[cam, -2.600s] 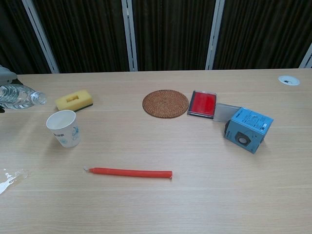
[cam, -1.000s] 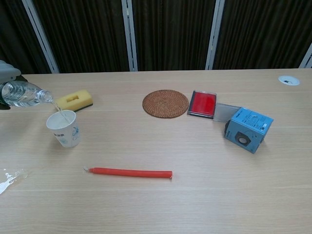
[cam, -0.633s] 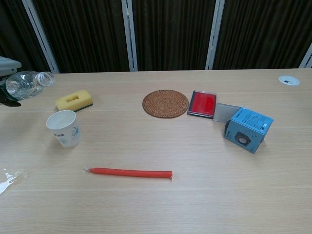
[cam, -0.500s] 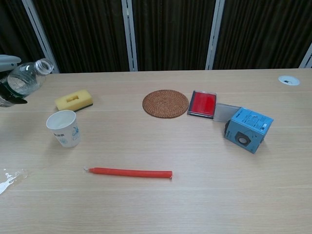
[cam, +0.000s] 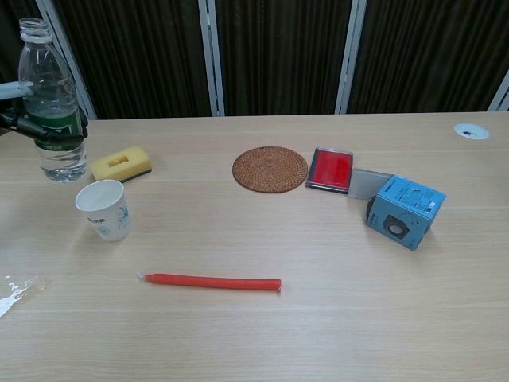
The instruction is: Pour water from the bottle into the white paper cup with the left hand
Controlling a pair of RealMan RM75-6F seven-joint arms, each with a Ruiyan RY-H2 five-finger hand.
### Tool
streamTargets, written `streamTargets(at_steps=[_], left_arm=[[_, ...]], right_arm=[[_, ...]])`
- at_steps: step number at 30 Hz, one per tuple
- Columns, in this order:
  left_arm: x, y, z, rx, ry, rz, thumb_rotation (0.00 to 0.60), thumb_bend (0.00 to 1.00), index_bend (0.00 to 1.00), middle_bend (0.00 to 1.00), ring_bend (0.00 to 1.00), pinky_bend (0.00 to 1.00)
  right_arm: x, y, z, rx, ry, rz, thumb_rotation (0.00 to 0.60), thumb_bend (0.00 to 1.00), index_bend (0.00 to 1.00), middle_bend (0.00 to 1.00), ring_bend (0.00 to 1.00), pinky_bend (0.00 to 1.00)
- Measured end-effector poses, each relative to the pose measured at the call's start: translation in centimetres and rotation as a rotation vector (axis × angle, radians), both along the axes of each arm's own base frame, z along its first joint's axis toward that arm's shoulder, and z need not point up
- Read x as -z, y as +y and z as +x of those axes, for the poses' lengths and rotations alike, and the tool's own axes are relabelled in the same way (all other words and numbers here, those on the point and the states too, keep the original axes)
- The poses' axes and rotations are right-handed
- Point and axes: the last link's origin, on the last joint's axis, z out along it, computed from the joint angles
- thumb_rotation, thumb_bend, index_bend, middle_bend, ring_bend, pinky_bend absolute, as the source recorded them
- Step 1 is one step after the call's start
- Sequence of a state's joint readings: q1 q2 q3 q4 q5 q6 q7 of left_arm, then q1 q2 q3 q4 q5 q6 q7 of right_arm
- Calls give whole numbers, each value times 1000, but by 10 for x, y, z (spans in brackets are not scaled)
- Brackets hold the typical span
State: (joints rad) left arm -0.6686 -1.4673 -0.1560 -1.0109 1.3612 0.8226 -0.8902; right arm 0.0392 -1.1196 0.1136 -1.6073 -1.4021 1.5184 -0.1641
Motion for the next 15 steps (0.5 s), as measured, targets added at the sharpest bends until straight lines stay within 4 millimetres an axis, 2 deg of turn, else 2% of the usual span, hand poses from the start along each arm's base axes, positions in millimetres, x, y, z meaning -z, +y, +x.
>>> streamTargets(at_steps=[7, 15], left_arm=[[15, 5, -8, -103, -130, 30, 600, 569, 723, 565, 329, 370], [15, 9, -15, -140, -178, 63, 600, 557, 722, 565, 329, 370]], right_arm=[[0, 0, -1, 4, 2, 2, 600, 0, 0, 0, 0, 0], [2, -2, -3, 11, 4, 9, 600, 0, 0, 0, 0, 0]])
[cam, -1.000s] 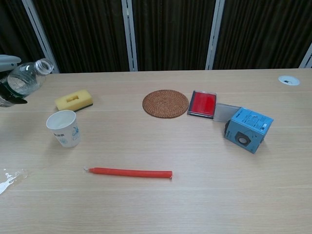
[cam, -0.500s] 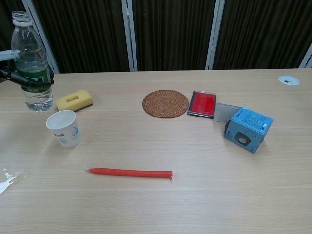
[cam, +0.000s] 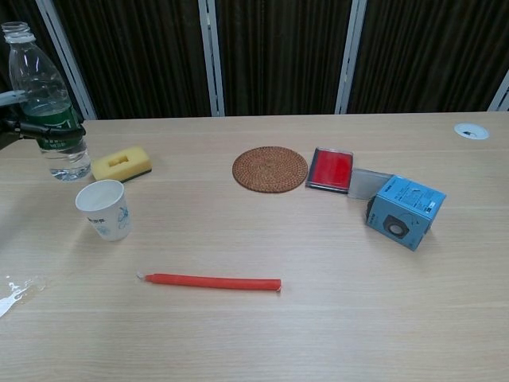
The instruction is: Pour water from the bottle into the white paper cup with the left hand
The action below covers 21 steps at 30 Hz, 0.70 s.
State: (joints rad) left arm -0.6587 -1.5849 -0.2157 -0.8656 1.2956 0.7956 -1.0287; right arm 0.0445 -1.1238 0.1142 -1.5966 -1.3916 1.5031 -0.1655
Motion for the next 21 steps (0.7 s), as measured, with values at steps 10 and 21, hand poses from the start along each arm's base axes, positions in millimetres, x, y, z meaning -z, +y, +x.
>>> streamTargets(at_steps=[10, 21], left_arm=[[26, -6, -10, -67, -61, 14, 600, 550, 722, 560, 329, 370], [43, -9, -16, -98, -68, 20, 600, 532, 722, 560, 329, 355]], right_arm=[[3, -1, 0, 2, 6, 7, 600, 0, 0, 0, 0, 0], [3, -2, -3, 10, 9, 9, 600, 0, 0, 0, 0, 0]])
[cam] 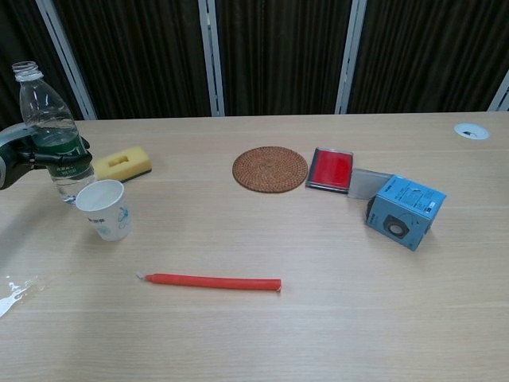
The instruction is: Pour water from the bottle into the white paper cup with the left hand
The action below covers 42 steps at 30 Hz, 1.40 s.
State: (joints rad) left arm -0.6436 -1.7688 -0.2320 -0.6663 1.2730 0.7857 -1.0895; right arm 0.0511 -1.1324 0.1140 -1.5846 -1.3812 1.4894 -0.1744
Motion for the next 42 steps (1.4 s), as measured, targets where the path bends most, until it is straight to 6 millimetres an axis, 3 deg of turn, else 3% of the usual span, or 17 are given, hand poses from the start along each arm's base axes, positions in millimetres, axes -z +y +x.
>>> streamTargets(at_steps=[11, 19, 24, 30, 38, 42], left_arm=[[7, -1, -8, -18, 18, -11, 600, 493, 705, 547, 323, 353], [11, -3, -11, -15, 36, -28, 600, 288, 613, 408, 248, 331], [12, -3, -11, -12, 40, -34, 600, 191, 458, 253, 130, 261], [12, -5, -13, 1, 67, -58, 600, 111, 285, 151, 45, 174], [8, -7, -16, 7, 75, -80, 600, 32, 73, 10, 0, 69], [4, -8, -18, 15, 93, -102, 600, 13, 10, 0, 0, 23]], right_arm=[[1, -1, -1, 6, 2, 4, 600, 0, 0, 0, 0, 0], [1, -1, -1, 5, 1, 4, 600, 0, 0, 0, 0, 0], [1, -1, -1, 5, 0, 4, 600, 0, 0, 0, 0, 0], [1, -1, 0, 3, -1, 3, 600, 0, 0, 0, 0, 0], [0, 0, 1, -2, -4, 2, 600, 0, 0, 0, 0, 0], [0, 1, 2, -7, -7, 2, 600, 0, 0, 0, 0, 0]])
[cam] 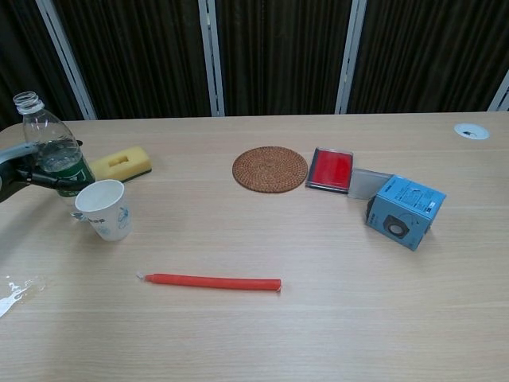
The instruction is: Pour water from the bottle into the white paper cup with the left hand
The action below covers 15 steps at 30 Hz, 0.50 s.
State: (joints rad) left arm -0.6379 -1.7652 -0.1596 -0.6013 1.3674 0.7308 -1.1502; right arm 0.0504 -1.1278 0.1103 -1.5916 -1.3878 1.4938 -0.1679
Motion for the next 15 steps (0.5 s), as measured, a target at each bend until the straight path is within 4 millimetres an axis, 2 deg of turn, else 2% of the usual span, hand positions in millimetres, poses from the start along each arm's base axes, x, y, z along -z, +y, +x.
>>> streamTargets(at_steps=[6, 15], left_arm=[[-12, -3, -1, 41, 25, -4, 600, 7, 0, 0, 0, 0], [-42, -12, -1, 109, 87, -10, 600, 0, 0, 0, 0, 0]], right_arm=[[-1, 2, 2, -11, -6, 0, 600, 0, 0, 0, 0, 0], [-3, 5, 6, -29, -22, 0, 600, 0, 0, 0, 0, 0]])
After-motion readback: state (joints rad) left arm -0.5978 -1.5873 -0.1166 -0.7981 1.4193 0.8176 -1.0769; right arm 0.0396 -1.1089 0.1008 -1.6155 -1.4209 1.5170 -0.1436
